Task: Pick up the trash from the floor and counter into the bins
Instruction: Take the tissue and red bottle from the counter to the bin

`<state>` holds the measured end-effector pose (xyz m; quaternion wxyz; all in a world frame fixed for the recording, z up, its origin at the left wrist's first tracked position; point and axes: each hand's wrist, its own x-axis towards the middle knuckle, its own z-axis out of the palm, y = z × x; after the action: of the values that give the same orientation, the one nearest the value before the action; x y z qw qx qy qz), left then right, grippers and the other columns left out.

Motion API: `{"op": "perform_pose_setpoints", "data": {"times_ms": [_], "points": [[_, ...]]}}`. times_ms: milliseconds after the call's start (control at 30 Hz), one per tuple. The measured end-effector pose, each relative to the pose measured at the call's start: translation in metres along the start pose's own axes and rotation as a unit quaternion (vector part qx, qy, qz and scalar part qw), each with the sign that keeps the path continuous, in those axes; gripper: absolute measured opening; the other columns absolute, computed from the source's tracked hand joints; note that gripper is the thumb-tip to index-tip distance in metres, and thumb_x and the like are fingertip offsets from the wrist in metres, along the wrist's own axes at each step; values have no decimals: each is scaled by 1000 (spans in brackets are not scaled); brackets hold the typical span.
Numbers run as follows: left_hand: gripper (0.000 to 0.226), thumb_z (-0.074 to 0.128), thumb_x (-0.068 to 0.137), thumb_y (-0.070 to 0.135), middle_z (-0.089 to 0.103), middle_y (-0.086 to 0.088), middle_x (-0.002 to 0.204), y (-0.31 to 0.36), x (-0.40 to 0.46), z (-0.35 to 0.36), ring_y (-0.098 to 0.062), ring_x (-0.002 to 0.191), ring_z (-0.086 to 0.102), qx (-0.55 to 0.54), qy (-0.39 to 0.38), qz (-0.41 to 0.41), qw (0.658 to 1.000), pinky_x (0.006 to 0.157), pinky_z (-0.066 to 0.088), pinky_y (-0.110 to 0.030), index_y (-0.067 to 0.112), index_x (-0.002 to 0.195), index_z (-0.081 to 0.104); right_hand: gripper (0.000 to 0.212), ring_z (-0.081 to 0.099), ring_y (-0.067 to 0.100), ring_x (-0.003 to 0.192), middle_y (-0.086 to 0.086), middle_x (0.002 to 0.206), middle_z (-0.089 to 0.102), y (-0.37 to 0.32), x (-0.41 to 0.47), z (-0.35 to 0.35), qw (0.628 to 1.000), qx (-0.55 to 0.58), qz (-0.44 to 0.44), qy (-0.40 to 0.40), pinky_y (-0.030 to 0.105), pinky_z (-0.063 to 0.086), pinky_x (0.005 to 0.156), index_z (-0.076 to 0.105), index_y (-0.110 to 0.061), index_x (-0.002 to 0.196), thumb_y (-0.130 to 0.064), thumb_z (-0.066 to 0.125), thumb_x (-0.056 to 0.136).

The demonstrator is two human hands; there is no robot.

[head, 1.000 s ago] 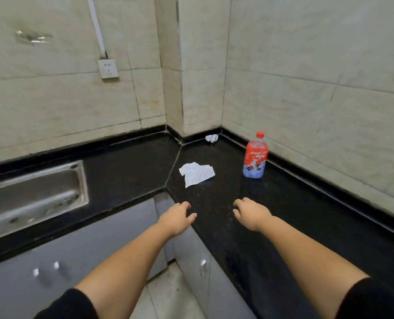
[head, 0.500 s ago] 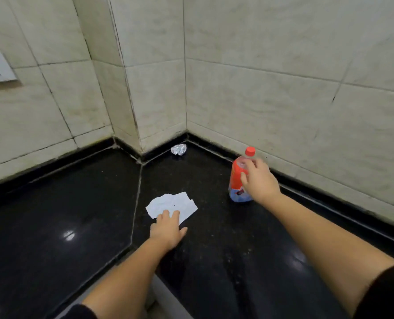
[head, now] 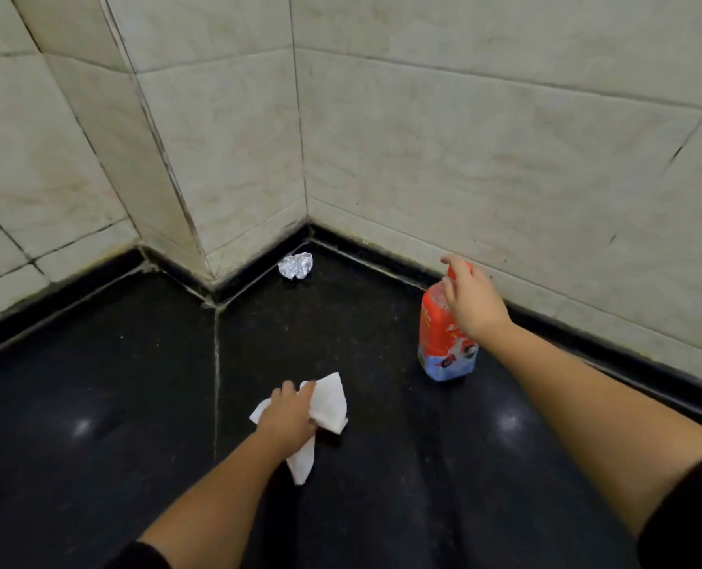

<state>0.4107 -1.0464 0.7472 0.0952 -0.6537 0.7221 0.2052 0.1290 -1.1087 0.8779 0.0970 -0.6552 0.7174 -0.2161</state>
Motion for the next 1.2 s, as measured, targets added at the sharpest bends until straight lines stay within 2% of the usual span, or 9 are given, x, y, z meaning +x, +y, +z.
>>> {"op": "perform_pose_setpoints", "data": {"times_ms": [133,367,467,533,667,733,833,1100,1200], "points": [[36,48,89,11,47,-10,127,-20,57,-43,-27,119,49,-10,16,66,998,93,48,-40,16,124,50,38,54,42,114,24,123,56,-26,38,15,1000,-22,-1,-7,46,46,94,45,-15,134,-20,43,96],[34,50,88,12,54,-15,119,-38,192,-136,-32,114,51,-207,214,66,952,88,47,-45,9,122,52,43,58,44,103,25,113,57,-56,72,55,999,-22,35,-27,47,50,87,40,-17,137,-22,45,94],[31,54,84,5,50,-20,119,-26,239,-154,-35,115,45,-147,237,85,957,80,41,-43,2,116,53,39,57,39,106,20,116,59,-56,83,65,998,-26,49,-19,44,49,86,44,-17,133,-22,47,94],[41,52,84,4,44,-22,134,-20,263,-154,-38,125,38,-80,217,98,968,91,39,-45,2,125,50,35,57,37,106,17,115,60,-54,90,70,998,-33,56,-18,42,49,83,46,-19,129,-23,47,94],[61,44,91,26,1,-10,160,-19,293,-133,-32,148,1,-28,44,42,998,116,14,-54,27,147,20,30,58,32,107,11,114,61,-50,102,79,997,-42,67,-20,39,48,81,47,-22,125,-25,46,94],[66,48,89,34,12,-13,156,-22,297,-128,-35,143,14,2,32,40,999,113,22,-55,27,147,16,30,58,32,105,10,115,62,-49,106,82,997,-43,66,-21,36,46,76,47,-22,124,-25,46,94],[66,51,89,19,23,-17,149,-27,297,-131,-38,133,29,21,35,47,998,107,34,-55,23,147,19,29,60,32,102,9,114,62,-49,108,84,997,-38,59,-18,33,39,69,48,-21,123,-26,46,95],[64,50,89,16,24,-16,148,-13,228,-110,-37,134,28,32,-3,64,997,105,37,-56,23,146,21,31,57,32,106,11,117,60,-58,82,74,999,-28,21,-15,39,50,74,46,-21,127,-27,43,96],[66,51,88,18,28,-14,147,1,185,-95,-35,133,29,29,-34,82,996,106,37,-53,24,146,20,32,58,32,103,11,115,59,-51,56,71,998,-30,28,-45,34,43,69,44,-22,127,-29,41,97]]}}
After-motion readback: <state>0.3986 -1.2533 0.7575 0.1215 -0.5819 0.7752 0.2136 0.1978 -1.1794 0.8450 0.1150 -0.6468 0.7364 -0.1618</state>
